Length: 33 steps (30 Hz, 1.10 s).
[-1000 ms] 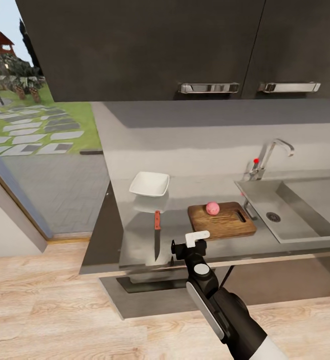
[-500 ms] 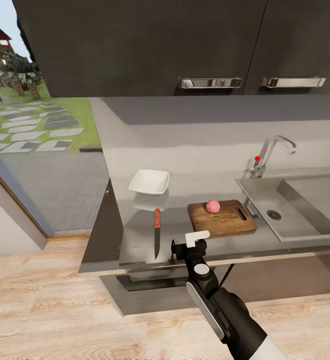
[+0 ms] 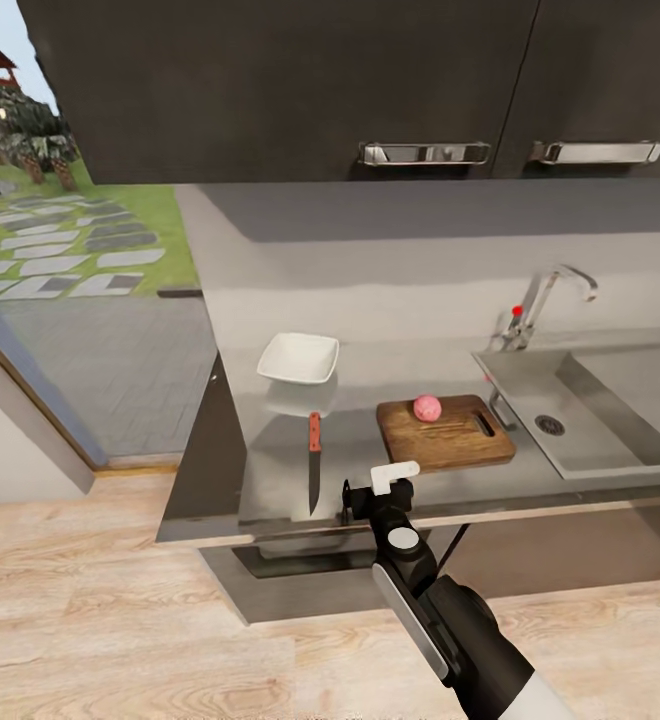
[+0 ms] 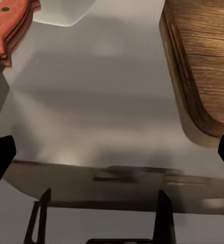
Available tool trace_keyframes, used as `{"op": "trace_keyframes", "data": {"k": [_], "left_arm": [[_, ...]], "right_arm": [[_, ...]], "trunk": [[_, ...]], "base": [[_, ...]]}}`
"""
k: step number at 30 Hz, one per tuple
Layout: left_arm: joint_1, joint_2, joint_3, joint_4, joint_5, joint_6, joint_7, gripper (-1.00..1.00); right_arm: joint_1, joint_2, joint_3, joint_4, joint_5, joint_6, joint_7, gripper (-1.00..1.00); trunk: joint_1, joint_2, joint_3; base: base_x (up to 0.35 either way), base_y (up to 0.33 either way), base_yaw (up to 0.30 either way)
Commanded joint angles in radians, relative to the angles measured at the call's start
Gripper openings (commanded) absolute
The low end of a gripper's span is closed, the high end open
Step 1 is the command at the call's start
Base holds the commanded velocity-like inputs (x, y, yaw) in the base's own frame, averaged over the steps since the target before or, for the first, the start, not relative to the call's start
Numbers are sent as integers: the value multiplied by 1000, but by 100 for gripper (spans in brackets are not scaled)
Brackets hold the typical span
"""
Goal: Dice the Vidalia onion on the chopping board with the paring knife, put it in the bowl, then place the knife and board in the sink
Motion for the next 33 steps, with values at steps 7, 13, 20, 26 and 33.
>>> {"op": "trace_keyframes", "data": {"k": [7, 13, 20, 26, 33], "left_arm": [[0, -1, 1, -1, 8, -1, -4, 100], [0, -1, 2, 4, 8, -1, -4, 100], [0, 0, 2, 6, 8, -1, -4, 100], [0, 0, 2, 7, 8, -1, -4, 100], [0, 0, 2, 7, 8, -1, -4, 100]], "right_arm": [[-1, 0, 3, -1, -8, 3, -9, 100], [-1, 0, 3, -1, -7, 3, -9, 100], [-1, 0, 3, -1, -8, 3, -9, 100], [-1, 0, 3, -1, -9, 3, -9, 100], [-1, 0, 3, -2, -10, 3, -9, 100]], "trunk": [[1, -2, -11], [1, -2, -19], [1, -2, -23], [1, -2, -24], [1, -2, -24]], "base": [[0, 0, 0], [0, 0, 0], [148, 21, 0], [177, 15, 0], [13, 1, 0]]}}
